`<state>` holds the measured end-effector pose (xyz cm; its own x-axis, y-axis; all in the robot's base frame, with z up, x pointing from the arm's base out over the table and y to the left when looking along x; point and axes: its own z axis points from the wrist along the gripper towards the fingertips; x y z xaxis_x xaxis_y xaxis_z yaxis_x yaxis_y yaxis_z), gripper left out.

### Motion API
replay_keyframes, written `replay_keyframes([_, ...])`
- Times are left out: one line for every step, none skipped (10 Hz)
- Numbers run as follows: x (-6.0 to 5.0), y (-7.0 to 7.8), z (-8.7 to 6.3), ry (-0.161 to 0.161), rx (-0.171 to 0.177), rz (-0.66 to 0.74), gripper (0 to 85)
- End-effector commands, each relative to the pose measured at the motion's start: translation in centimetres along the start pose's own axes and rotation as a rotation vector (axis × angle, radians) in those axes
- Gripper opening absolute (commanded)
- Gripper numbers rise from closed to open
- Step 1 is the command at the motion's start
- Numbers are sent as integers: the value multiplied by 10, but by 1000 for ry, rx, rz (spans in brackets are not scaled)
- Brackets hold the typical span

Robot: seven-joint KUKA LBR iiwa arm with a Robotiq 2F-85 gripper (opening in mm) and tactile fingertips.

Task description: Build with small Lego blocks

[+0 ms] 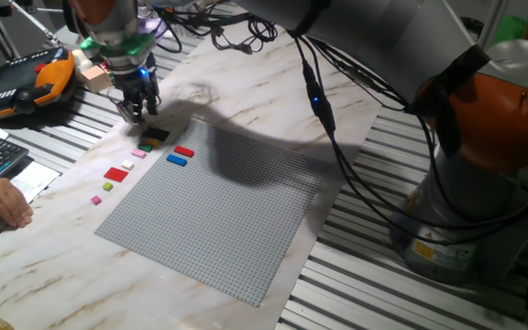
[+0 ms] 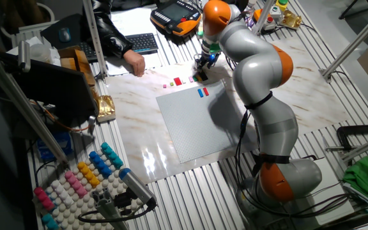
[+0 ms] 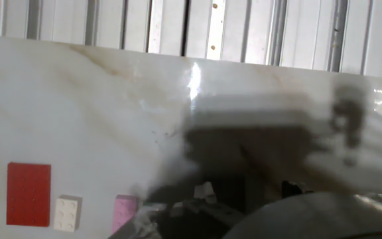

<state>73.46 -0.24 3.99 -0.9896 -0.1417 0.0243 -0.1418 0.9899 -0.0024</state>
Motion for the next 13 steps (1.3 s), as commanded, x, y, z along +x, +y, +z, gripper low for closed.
replay_keyframes([0,1,3,-7,3,-2,557])
replay_keyframes([1,2,4,-8,5,-2,557])
replay_keyframes([3,2,4,-8,5,-2,557])
replay_keyframes([5,2,6,-8,5,-2,553])
replay_keyframes([7,4,8,-20,12,-2,553])
replay_keyframes([8,6,10,-25,15,-1,557])
replay_keyframes([7,6,11,-30,15,-1,560])
replay_keyframes([6,4,13,-33,14,-4,560])
replay_keyframes([7,2,15,-35,13,-7,560])
replay_keyframes([7,1,16,-35,10,-9,560])
replay_keyframes([7,1,17,-36,7,-9,560])
replay_keyframes([6,1,19,-36,4,-10,557])
replay_keyframes([6,0,20,-38,3,-13,557])
